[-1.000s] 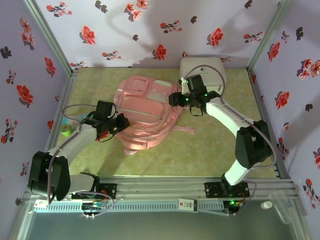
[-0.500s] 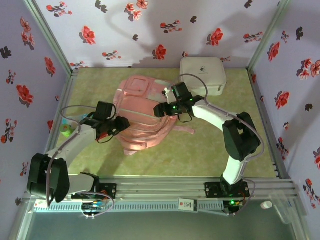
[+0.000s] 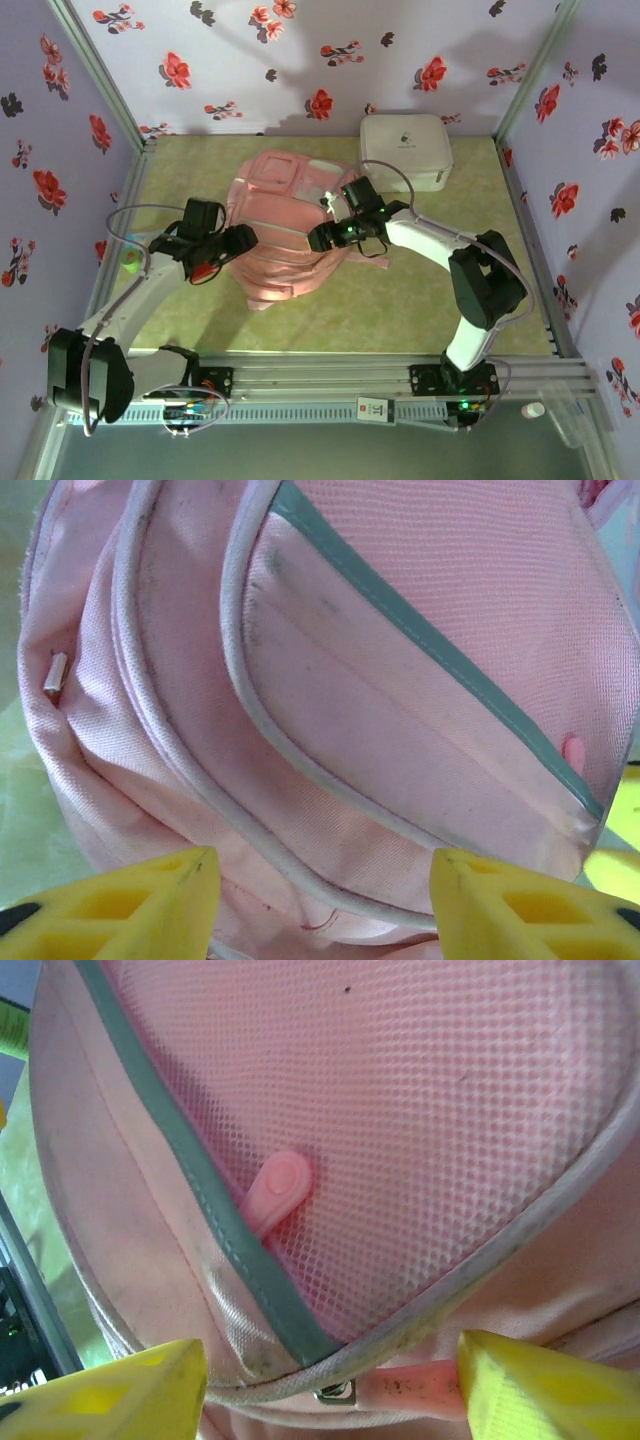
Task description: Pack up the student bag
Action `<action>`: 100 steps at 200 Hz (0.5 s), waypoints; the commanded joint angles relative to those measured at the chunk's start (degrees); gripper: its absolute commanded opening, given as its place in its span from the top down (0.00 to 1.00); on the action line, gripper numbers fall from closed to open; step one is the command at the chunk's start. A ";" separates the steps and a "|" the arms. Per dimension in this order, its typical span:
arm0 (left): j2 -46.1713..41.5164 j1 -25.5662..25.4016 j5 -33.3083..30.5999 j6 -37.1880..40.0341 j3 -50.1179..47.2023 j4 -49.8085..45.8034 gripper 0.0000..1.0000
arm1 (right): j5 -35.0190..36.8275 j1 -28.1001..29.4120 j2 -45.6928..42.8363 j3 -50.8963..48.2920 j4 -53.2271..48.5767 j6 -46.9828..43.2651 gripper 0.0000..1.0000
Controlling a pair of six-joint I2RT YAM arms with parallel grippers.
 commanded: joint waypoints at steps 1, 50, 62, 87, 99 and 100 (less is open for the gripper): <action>1.46 -0.44 -1.04 -0.76 2.82 1.92 0.42 | -0.02 1.56 -2.08 -1.53 -3.46 -2.83 0.40; 4.39 -1.64 -0.87 0.65 6.31 2.36 0.41 | 9.27 3.20 -0.85 -0.49 -5.95 -9.76 0.54; 5.26 -1.93 -0.88 1.22 7.25 2.40 0.41 | 10.91 3.49 -0.56 -0.14 -6.36 -10.94 0.57; 7.39 -2.67 -0.88 2.75 9.97 2.29 0.41 | 13.06 3.49 -0.18 0.41 -7.00 -11.70 0.63; 8.84 -3.10 -0.70 3.42 11.50 2.70 0.41 | 13.91 3.50 -0.39 0.09 -6.78 -11.70 0.68; 9.00 -3.16 -0.70 3.45 11.62 2.78 0.41 | 13.94 3.50 -0.39 0.07 -6.77 -11.70 0.69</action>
